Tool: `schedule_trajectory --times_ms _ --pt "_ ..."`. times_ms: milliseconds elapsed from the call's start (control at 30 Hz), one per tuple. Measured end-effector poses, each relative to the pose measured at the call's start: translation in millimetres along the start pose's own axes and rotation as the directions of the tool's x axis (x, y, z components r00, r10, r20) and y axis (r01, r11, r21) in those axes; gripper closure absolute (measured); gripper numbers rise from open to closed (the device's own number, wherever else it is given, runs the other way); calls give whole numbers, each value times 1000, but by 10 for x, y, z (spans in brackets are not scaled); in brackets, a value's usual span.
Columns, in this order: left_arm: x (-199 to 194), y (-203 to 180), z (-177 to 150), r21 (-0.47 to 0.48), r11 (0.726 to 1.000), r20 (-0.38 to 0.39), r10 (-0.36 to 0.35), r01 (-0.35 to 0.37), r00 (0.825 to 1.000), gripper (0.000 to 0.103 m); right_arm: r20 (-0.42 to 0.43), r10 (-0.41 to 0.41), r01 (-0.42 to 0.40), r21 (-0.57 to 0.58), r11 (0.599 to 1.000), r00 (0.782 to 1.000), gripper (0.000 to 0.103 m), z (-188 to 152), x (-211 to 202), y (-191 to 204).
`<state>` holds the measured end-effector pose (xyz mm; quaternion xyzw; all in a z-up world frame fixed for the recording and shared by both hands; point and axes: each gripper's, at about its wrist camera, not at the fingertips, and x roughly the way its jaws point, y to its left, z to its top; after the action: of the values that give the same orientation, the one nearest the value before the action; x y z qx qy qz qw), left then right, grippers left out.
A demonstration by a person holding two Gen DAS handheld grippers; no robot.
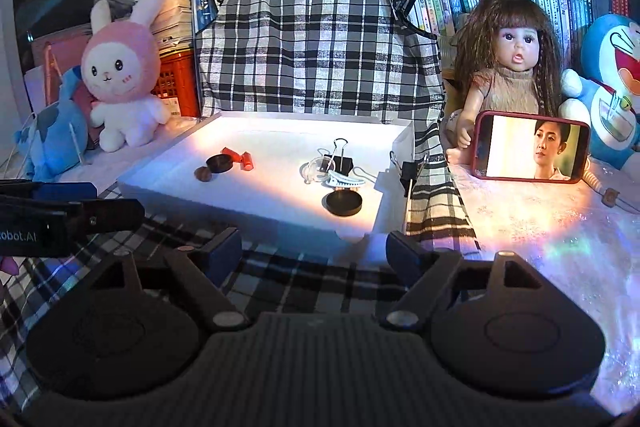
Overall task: Organize rigid objects
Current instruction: 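Lift both open tools away from the box, then lower the left tool to a brown ball while the right tool approaches a white clip on the cloth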
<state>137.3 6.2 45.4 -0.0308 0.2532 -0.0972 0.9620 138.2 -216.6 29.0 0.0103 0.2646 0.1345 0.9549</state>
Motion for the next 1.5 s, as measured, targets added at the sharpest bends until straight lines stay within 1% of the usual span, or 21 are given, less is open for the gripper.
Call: schedule_trajectory --times_ms 200,333,600,800,1033,1167,1300,1500 --pt "-188 -79 -197 6 1000 3 -16 16 1000 18 6 1 -1 -48 999 1000 15 -160 -147 57" --pt "-301 -125 -327 25 1000 6 -11 11 1000 18 14 -4 5 -96 995 1000 15 -265 -255 104" --pt "-539 -191 -575 47 999 4 -14 14 1000 18 12 0 2 -151 989 1000 14 -474 -456 137" --pt "-672 -244 -773 55 998 -9 10 -9 1000 18 7 10 -9 -115 993 1000 14 -609 -582 103" --pt "-805 -287 -951 75 997 -15 30 -28 999 18 13 15 -13 -113 994 1000 14 -726 -705 147" --pt "-861 -296 -1000 75 997 -18 27 -25 999 19 5 8 -7 -131 991 1000 14 -793 -728 181" --pt "-904 -294 -1050 83 996 -23 33 -31 999 22 -2 12 -12 -139 990 1000 14 -838 -746 206" --pt "-953 -261 -1125 78 997 -42 18 -14 999 29 -11 15 -17 -140 990 1000 14 -876 -750 230"
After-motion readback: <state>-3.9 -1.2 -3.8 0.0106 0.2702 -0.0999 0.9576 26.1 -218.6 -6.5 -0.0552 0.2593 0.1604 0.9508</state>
